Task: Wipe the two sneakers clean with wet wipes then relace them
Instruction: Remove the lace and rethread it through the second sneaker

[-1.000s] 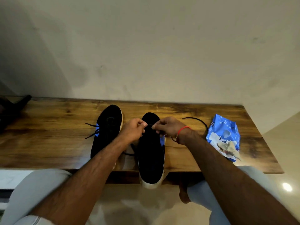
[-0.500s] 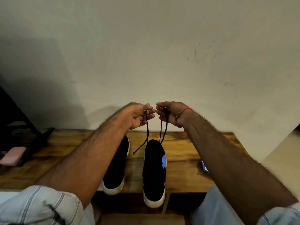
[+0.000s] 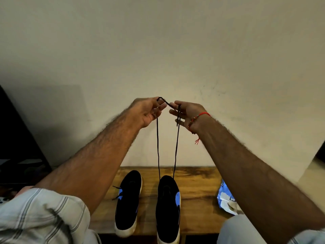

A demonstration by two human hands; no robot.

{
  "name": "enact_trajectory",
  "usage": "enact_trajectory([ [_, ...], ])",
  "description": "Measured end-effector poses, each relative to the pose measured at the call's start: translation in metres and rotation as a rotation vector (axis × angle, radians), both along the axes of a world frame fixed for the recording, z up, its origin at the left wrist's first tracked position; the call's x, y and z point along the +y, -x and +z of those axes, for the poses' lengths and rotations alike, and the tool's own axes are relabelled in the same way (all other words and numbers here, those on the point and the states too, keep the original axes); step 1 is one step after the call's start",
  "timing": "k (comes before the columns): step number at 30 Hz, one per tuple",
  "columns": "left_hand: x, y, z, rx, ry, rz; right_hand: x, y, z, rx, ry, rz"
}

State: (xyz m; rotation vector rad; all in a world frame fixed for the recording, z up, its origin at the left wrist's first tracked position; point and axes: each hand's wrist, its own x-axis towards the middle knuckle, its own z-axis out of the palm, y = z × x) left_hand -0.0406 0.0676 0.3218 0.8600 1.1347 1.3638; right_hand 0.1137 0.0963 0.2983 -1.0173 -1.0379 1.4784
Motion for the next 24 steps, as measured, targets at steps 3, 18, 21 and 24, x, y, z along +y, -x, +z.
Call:
enact_trajectory([
  [3,-0.005,-0.002,0.009,0.046,-0.054,0.049,-0.008,0.001,0.012,-0.169,-0.102,-0.043],
  [18,-0.004,-0.006,0.03,0.435,-0.228,0.23,-0.001,0.026,0.048,-0.48,-0.574,-0.308],
  [21,-0.002,-0.007,0.028,0.427,-0.223,0.226,0.001,0.028,0.048,-0.498,-0.574,-0.309],
  [24,0.0,-0.007,0.026,0.432,-0.226,0.22,0.004,0.028,0.047,-0.506,-0.567,-0.317],
])
